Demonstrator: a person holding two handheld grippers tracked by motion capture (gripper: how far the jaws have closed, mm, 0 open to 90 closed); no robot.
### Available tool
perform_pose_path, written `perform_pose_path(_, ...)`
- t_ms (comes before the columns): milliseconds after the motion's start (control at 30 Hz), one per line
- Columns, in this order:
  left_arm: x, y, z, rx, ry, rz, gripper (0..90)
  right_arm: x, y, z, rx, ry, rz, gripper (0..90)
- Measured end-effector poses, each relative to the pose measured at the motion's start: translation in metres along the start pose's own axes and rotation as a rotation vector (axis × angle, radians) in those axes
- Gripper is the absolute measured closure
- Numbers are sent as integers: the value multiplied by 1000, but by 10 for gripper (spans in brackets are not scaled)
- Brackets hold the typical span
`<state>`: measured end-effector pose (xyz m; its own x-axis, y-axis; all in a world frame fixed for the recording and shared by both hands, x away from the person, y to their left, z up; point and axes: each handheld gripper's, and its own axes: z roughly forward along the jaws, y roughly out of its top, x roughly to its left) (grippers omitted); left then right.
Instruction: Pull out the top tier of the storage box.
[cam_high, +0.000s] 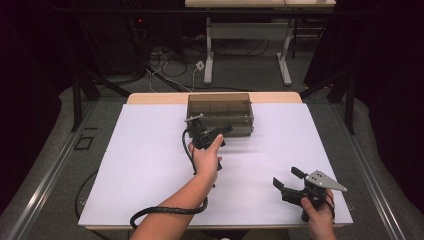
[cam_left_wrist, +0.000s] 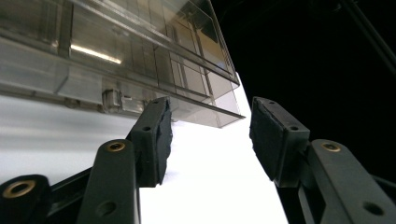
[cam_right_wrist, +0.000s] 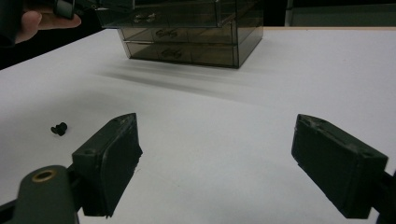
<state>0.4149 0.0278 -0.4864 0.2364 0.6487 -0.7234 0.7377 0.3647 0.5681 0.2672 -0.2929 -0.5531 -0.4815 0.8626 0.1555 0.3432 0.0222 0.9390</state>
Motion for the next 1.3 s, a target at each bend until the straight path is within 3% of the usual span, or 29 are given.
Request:
perform_pose_path(133,0,3,-2,-3,17,12,450,0,0,0,2,-3,0,148)
perform_pose_path(167,1,5,-3,-5,20,36,447,-1,0,0,2,-3,-1,148)
perform_pose_path(200,1,5,-3,-7,27,29,446,-1,0,0,2,-4,-1,148)
perform_pose_path(333,0,10,-6,-14,55,74,436,-1,0,0,1,-4,-1,148)
perform_pose_path(667,-7,15,-10,-14,64,126,403,-1,0,0,3,-5,6,148)
perform_pose_path(1300,-4,31,-20,15,188,280,361,-1,0,0,5,-5,10,148)
